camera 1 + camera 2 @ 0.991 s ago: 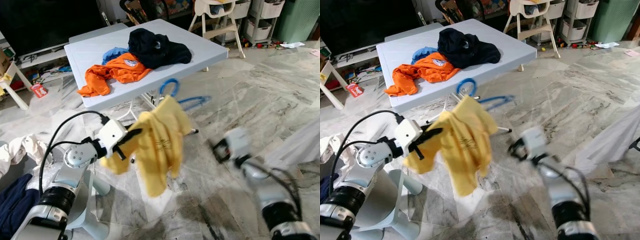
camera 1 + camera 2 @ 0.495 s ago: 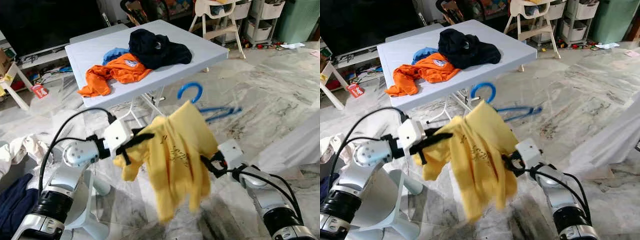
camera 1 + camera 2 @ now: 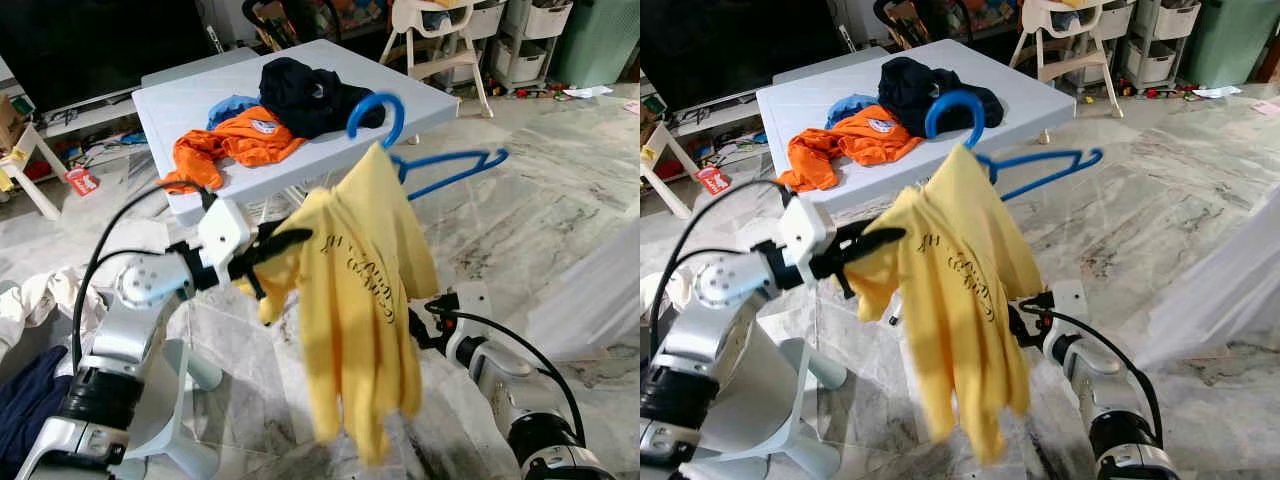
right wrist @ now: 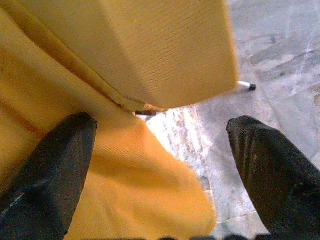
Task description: Hang hanger
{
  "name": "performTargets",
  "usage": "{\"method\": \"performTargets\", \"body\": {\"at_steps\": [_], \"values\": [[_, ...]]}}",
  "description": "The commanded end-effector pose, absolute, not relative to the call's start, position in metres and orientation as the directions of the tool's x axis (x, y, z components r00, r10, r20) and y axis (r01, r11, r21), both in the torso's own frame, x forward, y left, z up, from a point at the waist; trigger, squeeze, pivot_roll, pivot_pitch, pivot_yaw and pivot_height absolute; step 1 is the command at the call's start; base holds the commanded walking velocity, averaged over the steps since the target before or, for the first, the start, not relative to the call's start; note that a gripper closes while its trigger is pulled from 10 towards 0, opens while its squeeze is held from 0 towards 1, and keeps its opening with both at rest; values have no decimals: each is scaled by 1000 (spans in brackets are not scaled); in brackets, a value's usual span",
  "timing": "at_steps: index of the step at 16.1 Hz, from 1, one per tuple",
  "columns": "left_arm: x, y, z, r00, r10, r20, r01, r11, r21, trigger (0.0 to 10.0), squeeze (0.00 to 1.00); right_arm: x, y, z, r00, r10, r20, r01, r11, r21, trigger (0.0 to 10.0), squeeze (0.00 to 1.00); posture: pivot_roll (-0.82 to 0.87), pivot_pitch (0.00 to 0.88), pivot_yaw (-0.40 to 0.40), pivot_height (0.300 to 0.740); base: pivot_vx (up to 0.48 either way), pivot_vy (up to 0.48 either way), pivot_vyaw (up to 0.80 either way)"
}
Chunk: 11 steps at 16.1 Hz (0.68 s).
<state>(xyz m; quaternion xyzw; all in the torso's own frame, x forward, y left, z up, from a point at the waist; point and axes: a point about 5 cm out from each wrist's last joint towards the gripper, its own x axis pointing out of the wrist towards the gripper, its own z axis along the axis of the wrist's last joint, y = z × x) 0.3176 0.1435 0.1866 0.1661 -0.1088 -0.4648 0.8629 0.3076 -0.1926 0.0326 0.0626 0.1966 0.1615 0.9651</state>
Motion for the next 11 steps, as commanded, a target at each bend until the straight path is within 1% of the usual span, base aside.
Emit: {"method": "performTargets", "body": {"at_steps": [1, 4, 5, 7, 8, 9, 11], "values": [[320, 150, 208, 562, -820, 103, 728, 550, 410, 0, 0, 311, -188, 34, 869, 352, -347, -283, 930, 234, 10000, 1000, -102, 12, 110, 740, 0, 0, 0], [322, 149, 211, 567, -815, 119, 722, 561, 405, 0, 0, 309, -186, 32, 860, 382, -339, -292, 912, 289, 10000, 1000, -104, 12, 112, 740, 0, 0, 0], [323, 148, 209, 568, -814, 117, 722, 562, 404, 0, 0, 311, -183, 35, 867, 396, -301, -281, 889, 360, 10000, 1000, -106, 12, 112, 740, 0, 0, 0], [323, 146, 205, 570, -814, 114, 728, 565, 388, 0, 0, 313, -177, 41, 868, 438, -233, -308, 844, 440, 10000, 1000, -106, 12, 112, 740, 0, 0, 0], [323, 145, 197, 577, -809, 107, 738, 573, 356, 0, 0, 311, -168, 45, 835, 520, -181, -382, 784, 488, 10000, 1000, -110, 12, 110, 740, 0, 0, 0], [322, 143, 195, 574, -812, 103, 743, 570, 350, 0, 0, 309, -165, 45, 818, 547, -179, -410, 772, 486, 10000, 1000, -112, 13, 108, 740, 0, 0, 0], [319, 138, 196, 536, -837, 112, 779, 542, 316, 0, 0, 309, -160, 45, 801, 570, -183, -435, 764, 477, 10000, 1000, -111, 15, 104, 740, 0, 0, 0]]}}
